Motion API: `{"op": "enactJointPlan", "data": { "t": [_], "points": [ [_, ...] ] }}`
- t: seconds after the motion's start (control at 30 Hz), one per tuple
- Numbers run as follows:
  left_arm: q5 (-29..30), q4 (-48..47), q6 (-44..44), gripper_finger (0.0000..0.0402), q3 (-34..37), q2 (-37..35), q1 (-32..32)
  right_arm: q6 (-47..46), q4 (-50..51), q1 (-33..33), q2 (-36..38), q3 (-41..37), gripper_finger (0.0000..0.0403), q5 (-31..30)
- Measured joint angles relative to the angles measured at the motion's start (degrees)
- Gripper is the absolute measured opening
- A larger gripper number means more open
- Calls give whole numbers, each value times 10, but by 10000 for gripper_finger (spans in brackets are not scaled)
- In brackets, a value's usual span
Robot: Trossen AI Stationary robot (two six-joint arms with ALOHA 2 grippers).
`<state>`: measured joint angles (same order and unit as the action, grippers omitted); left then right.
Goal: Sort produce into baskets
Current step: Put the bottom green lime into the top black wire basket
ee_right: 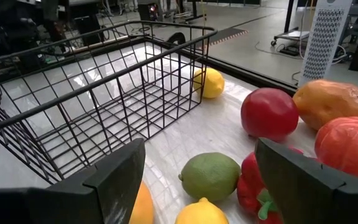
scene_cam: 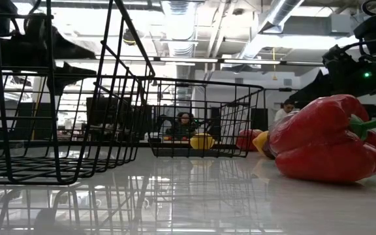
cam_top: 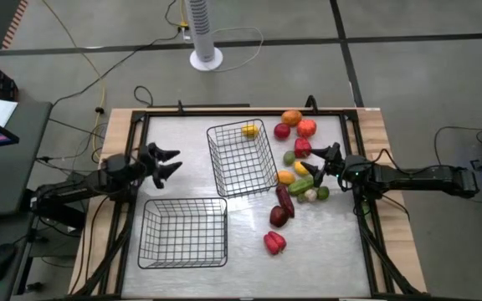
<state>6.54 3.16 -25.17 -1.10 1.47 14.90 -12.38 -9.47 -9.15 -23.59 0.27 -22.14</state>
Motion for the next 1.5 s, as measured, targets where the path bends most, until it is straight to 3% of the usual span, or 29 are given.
{"op": "enactJointPlan", "data": {
  "t": [0.27,0.73,0.8,0.9,1.0,1.13,1.27,1.4,1.5],
  "points": [
    [72,1,-38,261,0,0,0,7,-1,0,0,0,331,-1],
    [90,10,-60,261,0,0,0,-29,35,-4,0,12,331,26],
    [76,33,-35,261,0,0,0,-30,38,-4,-2,30,328,35],
    [0,94,55,261,0,0,0,-3,57,6,-14,78,323,44],
    [-22,168,99,261,0,0,0,30,114,21,-45,137,318,39],
    [16,223,171,261,0,0,0,47,163,47,-104,198,315,25],
    [54,272,156,261,0,0,0,33,230,83,-174,256,315,1],
    [44,305,132,261,0,12,0,-1,325,133,-246,321,314,-55],
    [44,280,104,261,-17,42,0,-38,401,164,-298,374,314,-62]
  ]
}}
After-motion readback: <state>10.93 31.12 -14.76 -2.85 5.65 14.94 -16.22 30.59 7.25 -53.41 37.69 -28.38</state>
